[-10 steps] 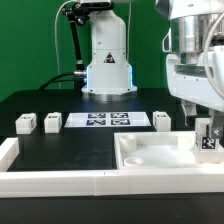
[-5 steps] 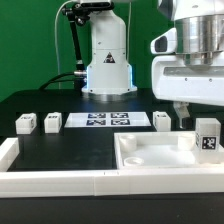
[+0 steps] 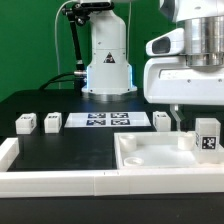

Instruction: Assemble square table

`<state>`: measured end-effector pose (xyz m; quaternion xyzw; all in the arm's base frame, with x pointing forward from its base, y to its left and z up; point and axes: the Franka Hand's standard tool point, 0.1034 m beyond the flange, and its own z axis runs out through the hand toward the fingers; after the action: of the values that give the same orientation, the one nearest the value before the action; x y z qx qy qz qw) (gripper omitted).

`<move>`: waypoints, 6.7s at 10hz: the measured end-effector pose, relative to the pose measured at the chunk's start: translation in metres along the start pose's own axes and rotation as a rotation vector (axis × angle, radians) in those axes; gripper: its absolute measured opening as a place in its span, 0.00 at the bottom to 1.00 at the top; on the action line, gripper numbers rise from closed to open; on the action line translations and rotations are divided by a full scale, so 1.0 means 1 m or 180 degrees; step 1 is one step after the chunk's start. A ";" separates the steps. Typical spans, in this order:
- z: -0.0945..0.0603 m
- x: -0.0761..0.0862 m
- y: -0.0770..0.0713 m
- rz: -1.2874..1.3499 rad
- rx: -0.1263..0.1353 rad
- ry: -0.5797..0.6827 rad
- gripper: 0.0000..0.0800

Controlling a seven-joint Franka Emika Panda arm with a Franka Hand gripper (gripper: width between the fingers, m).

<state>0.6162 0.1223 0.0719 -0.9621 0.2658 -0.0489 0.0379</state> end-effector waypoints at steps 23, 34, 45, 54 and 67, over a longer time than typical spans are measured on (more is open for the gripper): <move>-0.001 0.002 0.001 0.1239 -0.0059 0.0128 0.36; -0.001 0.005 0.005 0.3857 0.0037 -0.0042 0.37; 0.000 0.004 0.004 0.3091 0.0053 -0.0049 0.81; -0.032 -0.015 0.007 0.2253 0.0272 0.0057 0.81; -0.031 0.001 0.043 0.0479 0.0177 0.0086 0.81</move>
Offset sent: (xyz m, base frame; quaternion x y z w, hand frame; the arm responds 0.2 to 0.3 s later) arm 0.0050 0.0024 0.0010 -0.0010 -0.0206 -0.1376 0.9903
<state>0.5914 0.0833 0.0986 -0.9372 0.3363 -0.0663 0.0646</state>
